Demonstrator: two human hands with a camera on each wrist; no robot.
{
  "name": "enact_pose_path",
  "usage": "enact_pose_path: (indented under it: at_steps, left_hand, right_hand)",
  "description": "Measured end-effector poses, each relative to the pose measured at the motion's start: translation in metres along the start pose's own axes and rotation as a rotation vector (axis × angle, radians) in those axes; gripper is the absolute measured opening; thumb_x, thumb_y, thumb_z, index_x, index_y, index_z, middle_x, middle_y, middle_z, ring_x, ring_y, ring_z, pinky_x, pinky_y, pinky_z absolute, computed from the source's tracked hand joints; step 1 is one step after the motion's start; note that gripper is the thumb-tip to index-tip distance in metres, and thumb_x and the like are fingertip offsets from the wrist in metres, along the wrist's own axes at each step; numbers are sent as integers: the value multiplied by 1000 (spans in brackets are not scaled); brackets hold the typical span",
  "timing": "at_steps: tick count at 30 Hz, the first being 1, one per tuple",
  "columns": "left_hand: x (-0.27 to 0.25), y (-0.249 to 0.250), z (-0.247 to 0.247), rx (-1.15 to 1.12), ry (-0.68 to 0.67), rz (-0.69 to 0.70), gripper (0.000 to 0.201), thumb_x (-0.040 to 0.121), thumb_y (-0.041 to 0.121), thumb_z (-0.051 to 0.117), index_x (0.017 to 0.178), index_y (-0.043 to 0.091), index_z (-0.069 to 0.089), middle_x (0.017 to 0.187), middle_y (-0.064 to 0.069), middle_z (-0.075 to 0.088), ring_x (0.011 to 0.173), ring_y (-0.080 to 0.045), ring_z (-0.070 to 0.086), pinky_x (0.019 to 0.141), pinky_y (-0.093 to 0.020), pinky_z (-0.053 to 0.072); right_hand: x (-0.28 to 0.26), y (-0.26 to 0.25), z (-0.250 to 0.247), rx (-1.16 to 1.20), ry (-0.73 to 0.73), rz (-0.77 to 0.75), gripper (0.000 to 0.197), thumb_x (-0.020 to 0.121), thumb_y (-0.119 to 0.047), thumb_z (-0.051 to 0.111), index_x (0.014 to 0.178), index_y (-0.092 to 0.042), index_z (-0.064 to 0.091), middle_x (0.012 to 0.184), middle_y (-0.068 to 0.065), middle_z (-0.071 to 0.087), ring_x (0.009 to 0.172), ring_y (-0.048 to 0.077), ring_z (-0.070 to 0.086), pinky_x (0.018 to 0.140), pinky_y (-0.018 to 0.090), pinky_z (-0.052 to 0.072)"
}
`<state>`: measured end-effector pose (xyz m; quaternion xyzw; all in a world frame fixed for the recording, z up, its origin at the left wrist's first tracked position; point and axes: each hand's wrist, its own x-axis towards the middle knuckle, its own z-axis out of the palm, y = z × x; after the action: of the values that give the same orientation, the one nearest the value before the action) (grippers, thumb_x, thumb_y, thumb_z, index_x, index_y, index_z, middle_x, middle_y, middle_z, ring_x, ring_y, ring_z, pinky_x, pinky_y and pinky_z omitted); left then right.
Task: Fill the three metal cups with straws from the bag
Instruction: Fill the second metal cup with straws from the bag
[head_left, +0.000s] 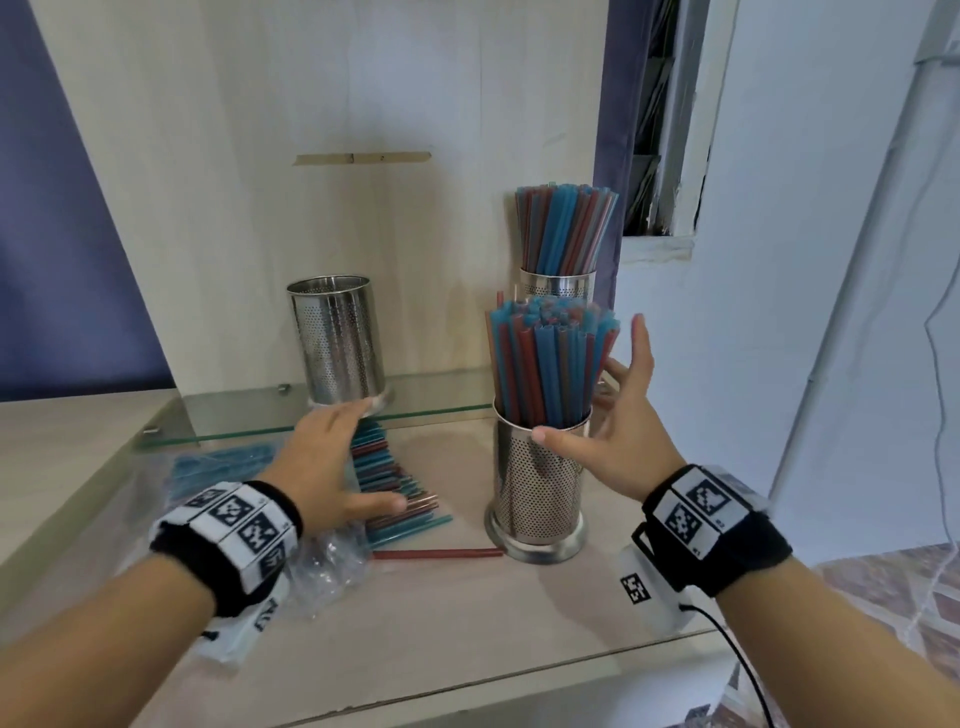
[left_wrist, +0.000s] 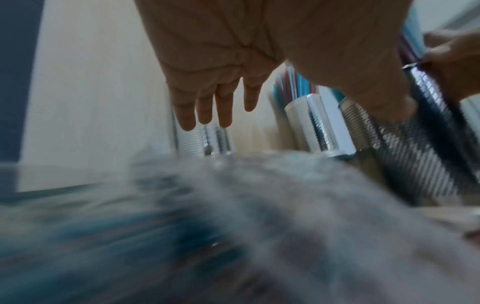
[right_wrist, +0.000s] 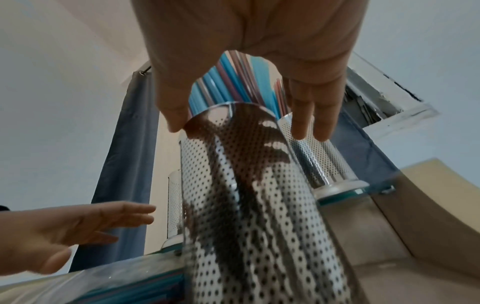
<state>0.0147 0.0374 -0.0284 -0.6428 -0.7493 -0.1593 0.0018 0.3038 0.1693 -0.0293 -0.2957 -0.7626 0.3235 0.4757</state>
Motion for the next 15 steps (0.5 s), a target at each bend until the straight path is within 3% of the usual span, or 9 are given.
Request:
enact_pose_path:
  at_steps: [1, 2, 4, 5, 7, 9, 15]
  left_hand:
    - [-5, -12, 0, 49, -30, -28, 134, 46, 87, 60, 153, 29, 5, 159, -3, 13, 145, -22, 12, 118, -44, 18]
    - [-9, -23, 1, 98, -67, -62, 143, 37, 94, 55, 153, 29, 1, 160, -4, 7, 146, -24, 8, 119, -48, 18]
    - [-15, -42, 6, 192, -158, -137, 155, 28, 98, 52, 152, 29, -10, 161, -6, -7, 148, -28, -4, 120, -49, 12]
    - [-18, -50, 9, 222, -193, -175, 157, 28, 96, 56, 151, 31, -16, 161, -7, -13, 148, -29, -8, 120, -48, 8]
    - [-23, -61, 15, 224, -234, -237, 159, 27, 93, 62, 147, 34, -24, 160, -8, -18, 148, -31, -11, 120, -49, 8]
    - [-25, -68, 21, 191, -280, -271, 158, 28, 92, 64, 147, 35, -24, 161, -7, -15, 148, -30, -6, 120, -50, 11]
    - [-21, -75, 28, 156, -358, -252, 154, 31, 92, 65, 150, 35, -15, 162, -4, -8, 149, -28, 3, 120, -44, 13]
  right_hand:
    - [-1, 4, 4, 27, -11, 20, 144, 60, -22, 92, 148, -32, -22, 151, -4, 29, 134, 10, 43, 103, 13, 40]
    - [-2, 10, 9, 42, -30, 44, 147, 57, -24, 93, 149, -33, -22, 153, -3, 30, 135, 9, 42, 108, 22, 40]
    - [-5, 20, 17, -7, -71, 103, 147, 46, -43, 95, 149, -40, -9, 148, -10, 38, 133, 7, 44, 112, 40, 39]
    - [-6, 25, 20, -45, -89, 132, 141, 41, -54, 93, 148, -42, 3, 141, -17, 43, 130, 6, 47, 110, 42, 41]
    - [-9, 30, 24, -111, -113, 193, 125, 38, -62, 89, 141, -37, 22, 124, -23, 49, 116, 5, 53, 104, 40, 47]
    - [-11, 30, 24, -147, -105, 236, 116, 41, -61, 87, 137, -29, 31, 114, -19, 53, 105, 7, 55, 96, 38, 50]
    - [-14, 21, 27, -168, -46, 255, 99, 49, -48, 92, 130, -34, 36, 113, -17, 56, 108, 12, 56, 93, 32, 49]
